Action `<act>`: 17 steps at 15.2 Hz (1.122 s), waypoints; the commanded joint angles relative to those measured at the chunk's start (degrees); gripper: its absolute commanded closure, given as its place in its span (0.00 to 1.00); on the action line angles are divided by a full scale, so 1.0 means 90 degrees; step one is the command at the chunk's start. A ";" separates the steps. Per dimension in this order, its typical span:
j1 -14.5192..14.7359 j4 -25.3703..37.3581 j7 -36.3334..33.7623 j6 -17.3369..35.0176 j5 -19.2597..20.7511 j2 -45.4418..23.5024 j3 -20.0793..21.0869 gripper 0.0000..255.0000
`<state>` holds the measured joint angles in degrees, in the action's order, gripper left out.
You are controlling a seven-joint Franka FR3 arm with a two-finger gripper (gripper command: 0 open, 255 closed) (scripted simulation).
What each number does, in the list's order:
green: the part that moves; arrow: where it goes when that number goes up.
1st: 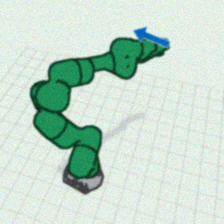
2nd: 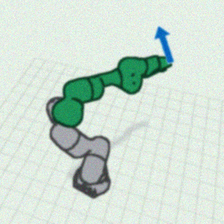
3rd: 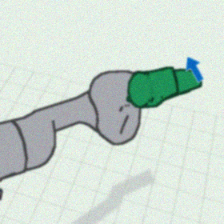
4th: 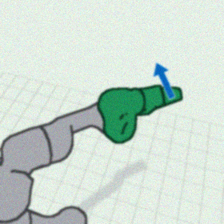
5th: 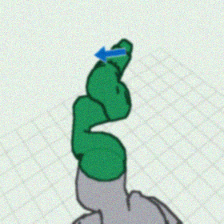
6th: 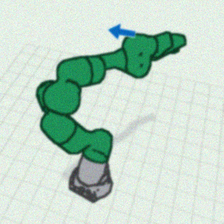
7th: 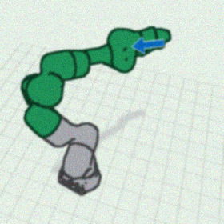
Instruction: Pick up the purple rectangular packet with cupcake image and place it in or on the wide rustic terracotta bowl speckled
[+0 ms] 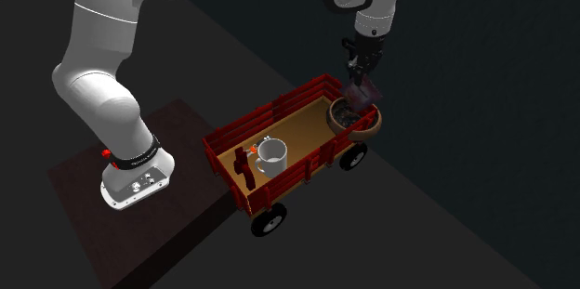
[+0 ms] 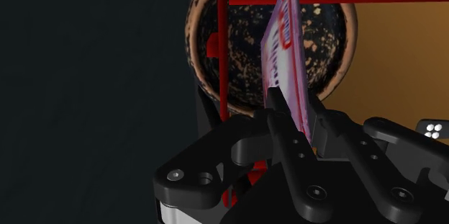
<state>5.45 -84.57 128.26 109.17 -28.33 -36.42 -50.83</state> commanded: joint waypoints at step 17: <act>-0.0030 0.0526 -0.0141 -0.0730 0.0179 0.0141 -0.0067 0.00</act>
<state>5.21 -79.93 127.01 102.67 -26.71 -35.13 -51.44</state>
